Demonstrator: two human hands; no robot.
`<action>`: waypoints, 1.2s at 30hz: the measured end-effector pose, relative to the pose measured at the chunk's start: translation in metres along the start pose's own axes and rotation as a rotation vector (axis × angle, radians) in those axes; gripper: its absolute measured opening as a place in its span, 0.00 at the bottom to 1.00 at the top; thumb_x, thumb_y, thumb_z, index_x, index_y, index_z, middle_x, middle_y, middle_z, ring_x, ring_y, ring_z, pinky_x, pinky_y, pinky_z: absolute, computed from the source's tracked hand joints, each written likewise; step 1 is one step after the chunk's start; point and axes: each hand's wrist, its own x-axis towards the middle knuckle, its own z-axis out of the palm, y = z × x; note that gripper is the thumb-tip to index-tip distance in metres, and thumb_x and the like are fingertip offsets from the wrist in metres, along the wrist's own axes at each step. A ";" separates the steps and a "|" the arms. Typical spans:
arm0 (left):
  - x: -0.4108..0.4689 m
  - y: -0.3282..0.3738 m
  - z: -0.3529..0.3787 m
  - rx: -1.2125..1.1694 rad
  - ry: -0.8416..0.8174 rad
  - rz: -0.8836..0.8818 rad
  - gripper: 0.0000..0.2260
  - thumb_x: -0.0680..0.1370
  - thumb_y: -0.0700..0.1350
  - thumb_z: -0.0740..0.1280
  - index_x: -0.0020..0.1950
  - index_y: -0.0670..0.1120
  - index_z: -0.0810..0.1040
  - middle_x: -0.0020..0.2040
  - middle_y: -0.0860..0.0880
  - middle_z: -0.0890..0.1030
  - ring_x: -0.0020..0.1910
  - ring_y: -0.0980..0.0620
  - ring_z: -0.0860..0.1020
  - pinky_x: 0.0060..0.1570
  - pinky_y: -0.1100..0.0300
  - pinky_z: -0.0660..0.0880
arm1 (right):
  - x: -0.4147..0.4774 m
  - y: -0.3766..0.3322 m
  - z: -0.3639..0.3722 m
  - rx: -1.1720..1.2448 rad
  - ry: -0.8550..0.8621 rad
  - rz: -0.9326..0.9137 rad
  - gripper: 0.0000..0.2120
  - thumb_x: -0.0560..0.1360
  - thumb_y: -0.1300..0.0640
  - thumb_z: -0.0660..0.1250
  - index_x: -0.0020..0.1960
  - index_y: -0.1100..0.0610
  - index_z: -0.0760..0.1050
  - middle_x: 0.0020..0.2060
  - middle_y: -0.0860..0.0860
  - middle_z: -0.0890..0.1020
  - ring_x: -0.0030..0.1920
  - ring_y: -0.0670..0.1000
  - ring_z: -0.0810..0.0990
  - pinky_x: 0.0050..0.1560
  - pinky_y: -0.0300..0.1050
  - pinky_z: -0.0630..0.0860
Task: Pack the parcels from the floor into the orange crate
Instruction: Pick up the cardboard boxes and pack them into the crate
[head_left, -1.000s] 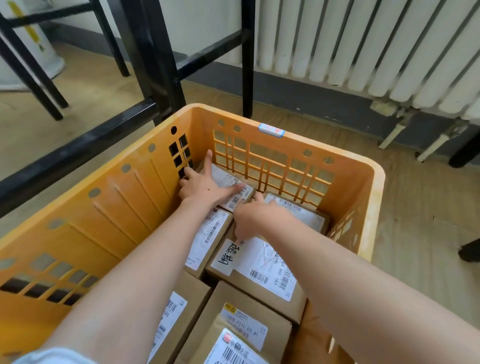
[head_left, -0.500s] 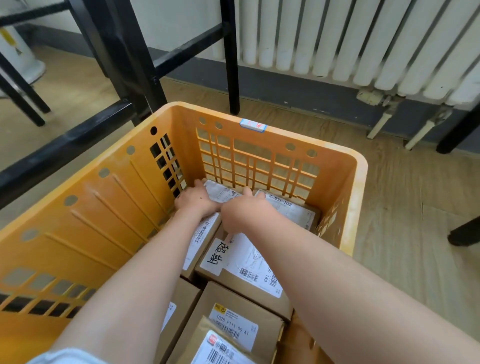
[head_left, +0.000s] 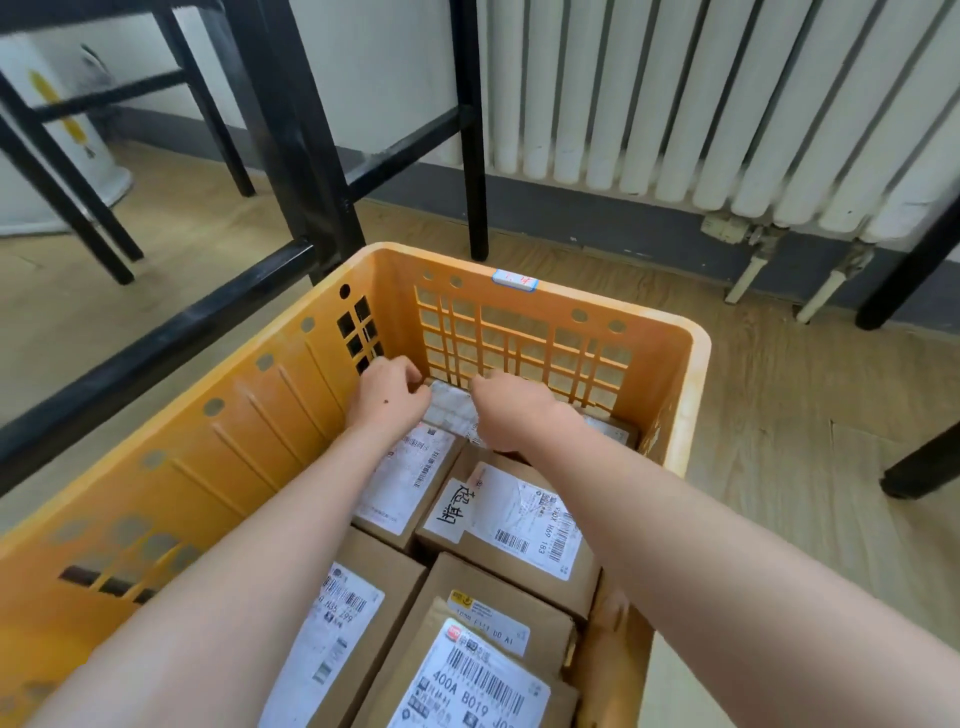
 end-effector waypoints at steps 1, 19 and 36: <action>-0.004 0.003 -0.014 -0.033 0.026 0.027 0.05 0.76 0.46 0.65 0.48 0.47 0.79 0.49 0.47 0.80 0.46 0.52 0.76 0.40 0.61 0.70 | -0.004 0.000 -0.007 0.048 0.009 -0.015 0.19 0.76 0.64 0.59 0.67 0.60 0.67 0.59 0.56 0.74 0.55 0.57 0.76 0.54 0.52 0.76; -0.144 0.223 -0.093 -0.062 0.197 0.469 0.09 0.77 0.48 0.64 0.39 0.47 0.77 0.34 0.51 0.76 0.35 0.55 0.74 0.31 0.64 0.67 | -0.261 0.155 -0.079 0.186 0.423 -0.192 0.13 0.77 0.62 0.61 0.58 0.52 0.77 0.50 0.48 0.77 0.52 0.49 0.77 0.53 0.43 0.76; -0.412 0.509 0.068 0.060 -0.280 0.956 0.10 0.73 0.48 0.63 0.32 0.48 0.72 0.35 0.48 0.78 0.38 0.44 0.78 0.37 0.57 0.73 | -0.585 0.372 0.027 0.318 0.402 0.351 0.14 0.74 0.64 0.60 0.55 0.55 0.79 0.46 0.52 0.80 0.48 0.51 0.78 0.52 0.45 0.75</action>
